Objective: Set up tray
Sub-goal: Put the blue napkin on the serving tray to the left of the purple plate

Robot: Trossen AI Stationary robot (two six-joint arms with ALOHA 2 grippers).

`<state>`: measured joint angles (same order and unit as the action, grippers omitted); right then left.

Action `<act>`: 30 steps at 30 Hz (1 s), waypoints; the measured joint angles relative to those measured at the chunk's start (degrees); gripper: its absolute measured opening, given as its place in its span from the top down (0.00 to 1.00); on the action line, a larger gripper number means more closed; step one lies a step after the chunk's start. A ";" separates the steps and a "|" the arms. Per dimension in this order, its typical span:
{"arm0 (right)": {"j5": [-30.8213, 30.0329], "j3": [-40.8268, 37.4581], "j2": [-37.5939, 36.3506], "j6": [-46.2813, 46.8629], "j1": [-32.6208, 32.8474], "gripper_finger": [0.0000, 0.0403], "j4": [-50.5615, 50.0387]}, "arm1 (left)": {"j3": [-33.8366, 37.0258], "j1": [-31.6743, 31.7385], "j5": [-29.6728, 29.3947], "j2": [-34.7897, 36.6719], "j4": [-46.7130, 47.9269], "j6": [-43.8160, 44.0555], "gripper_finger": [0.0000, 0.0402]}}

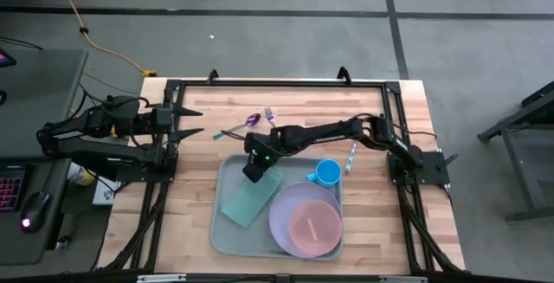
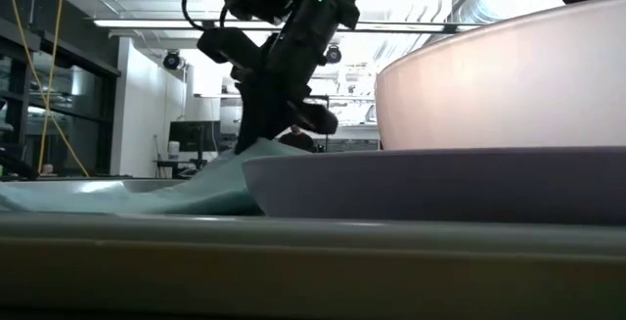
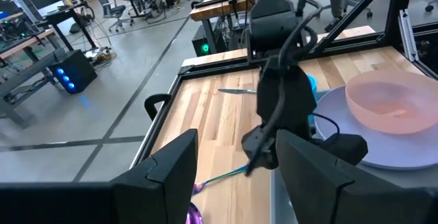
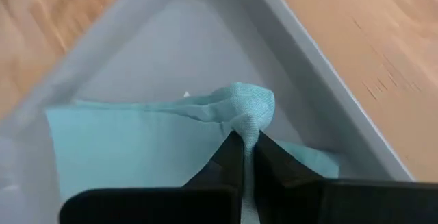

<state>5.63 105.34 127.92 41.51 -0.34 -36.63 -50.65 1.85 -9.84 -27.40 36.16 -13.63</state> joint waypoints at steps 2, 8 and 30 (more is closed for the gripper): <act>-0.73 0.93 0.00 0.19 0.30 1.00 -2.55 | 0.00 0.02 -0.01 0.00 0.00 0.00 0.43; -2.72 2.21 0.00 2.01 1.51 1.00 -7.45 | 0.00 0.00 0.01 0.00 0.00 0.00 0.43; -2.25 2.17 -0.02 1.97 2.24 0.86 -13.21 | 0.00 0.00 -0.01 0.00 0.02 0.02 0.43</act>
<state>3.38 107.50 127.90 43.48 1.91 -49.84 -50.65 1.85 -9.85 -27.40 36.18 -13.61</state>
